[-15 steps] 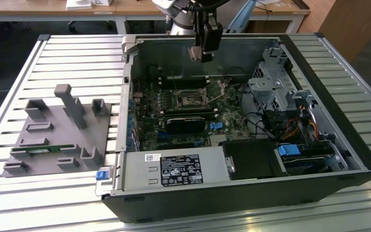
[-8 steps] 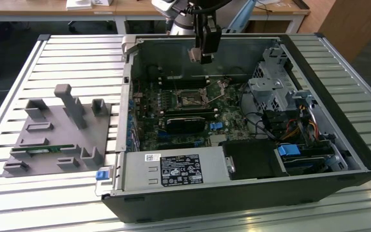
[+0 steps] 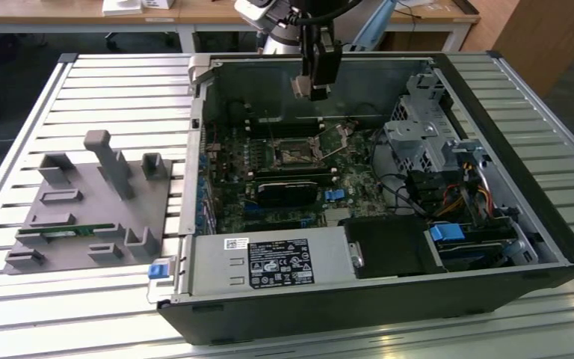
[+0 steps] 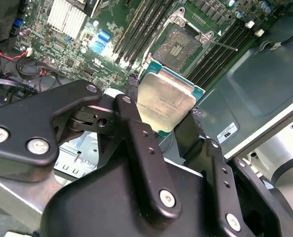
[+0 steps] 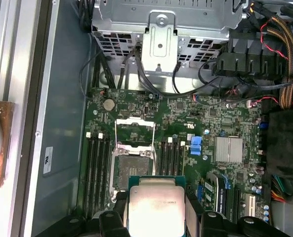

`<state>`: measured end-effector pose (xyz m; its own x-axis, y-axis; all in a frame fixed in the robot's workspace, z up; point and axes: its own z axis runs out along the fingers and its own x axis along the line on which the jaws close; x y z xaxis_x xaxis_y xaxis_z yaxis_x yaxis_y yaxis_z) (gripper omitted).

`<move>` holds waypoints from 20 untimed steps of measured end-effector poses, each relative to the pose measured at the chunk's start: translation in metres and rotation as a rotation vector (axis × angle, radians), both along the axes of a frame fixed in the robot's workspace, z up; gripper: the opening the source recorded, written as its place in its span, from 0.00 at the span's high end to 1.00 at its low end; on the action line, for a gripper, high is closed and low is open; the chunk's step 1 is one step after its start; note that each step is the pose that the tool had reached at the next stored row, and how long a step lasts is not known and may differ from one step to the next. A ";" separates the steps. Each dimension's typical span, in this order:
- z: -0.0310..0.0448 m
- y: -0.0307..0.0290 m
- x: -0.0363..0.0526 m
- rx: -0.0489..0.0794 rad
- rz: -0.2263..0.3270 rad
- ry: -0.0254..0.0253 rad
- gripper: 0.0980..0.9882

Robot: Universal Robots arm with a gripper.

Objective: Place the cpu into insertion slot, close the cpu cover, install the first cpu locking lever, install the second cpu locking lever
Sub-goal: 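Place the cpu into insertion slot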

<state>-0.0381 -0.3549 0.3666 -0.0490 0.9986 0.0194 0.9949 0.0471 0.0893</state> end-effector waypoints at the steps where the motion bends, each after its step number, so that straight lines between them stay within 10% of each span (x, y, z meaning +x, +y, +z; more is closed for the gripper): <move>1: -0.0004 0.0000 0.0000 0.000 0.000 0.0000 0.50; 20: -0.0060 0.0000 0.0000 0.000 0.000 0.0000 0.50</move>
